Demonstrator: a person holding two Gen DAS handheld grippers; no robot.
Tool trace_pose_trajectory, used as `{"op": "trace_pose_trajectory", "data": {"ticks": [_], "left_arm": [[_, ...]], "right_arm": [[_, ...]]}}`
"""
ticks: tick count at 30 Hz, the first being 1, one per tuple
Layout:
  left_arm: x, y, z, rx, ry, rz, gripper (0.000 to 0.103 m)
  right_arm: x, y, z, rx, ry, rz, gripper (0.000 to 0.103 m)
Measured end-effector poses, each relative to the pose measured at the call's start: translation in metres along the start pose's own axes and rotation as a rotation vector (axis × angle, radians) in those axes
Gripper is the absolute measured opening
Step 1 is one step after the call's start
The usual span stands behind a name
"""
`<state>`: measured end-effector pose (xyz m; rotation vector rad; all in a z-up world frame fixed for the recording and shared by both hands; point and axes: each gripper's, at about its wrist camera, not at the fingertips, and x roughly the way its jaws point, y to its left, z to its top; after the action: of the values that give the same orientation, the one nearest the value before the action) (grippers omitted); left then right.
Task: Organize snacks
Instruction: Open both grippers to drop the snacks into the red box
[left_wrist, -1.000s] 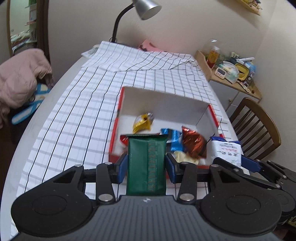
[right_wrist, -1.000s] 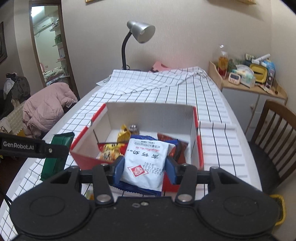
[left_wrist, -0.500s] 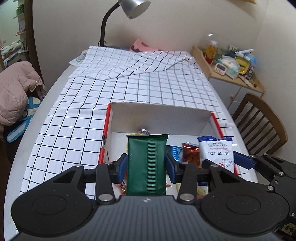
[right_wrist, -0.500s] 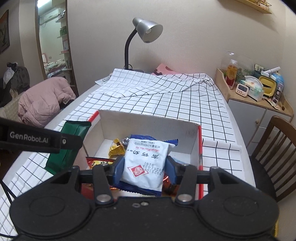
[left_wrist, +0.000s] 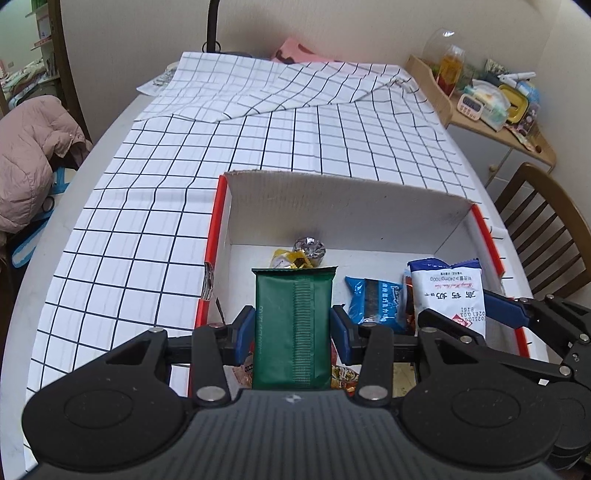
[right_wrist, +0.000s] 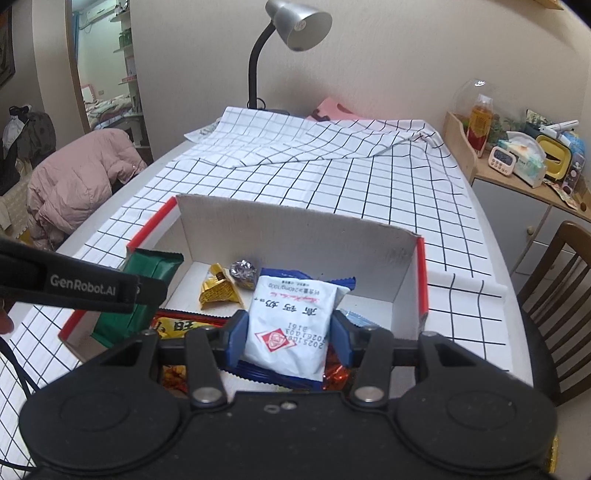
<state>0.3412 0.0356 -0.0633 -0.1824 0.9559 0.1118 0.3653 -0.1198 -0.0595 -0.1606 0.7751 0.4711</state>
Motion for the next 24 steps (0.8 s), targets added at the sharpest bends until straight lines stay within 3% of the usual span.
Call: {"op": "trace_pose_trajectory", "data": {"ticks": [14, 21, 24], "left_arm": [[0.035, -0.001, -0.007, 0.015, 0.094, 0.014, 0.043], [0.034, -0.001, -0.008, 0.012, 0.086, 0.007, 0.044], [0.03, 0.002, -0.008, 0.001, 0.082, -0.001, 0.05]], "right_arm": [[0.034, -0.007, -0.007, 0.016, 0.085, 0.034, 0.047], [0.034, -0.01, -0.009, 0.017, 0.089, 0.039, 0.048], [0.032, -0.013, -0.01, 0.035, 0.089, 0.048, 0.05]]}}
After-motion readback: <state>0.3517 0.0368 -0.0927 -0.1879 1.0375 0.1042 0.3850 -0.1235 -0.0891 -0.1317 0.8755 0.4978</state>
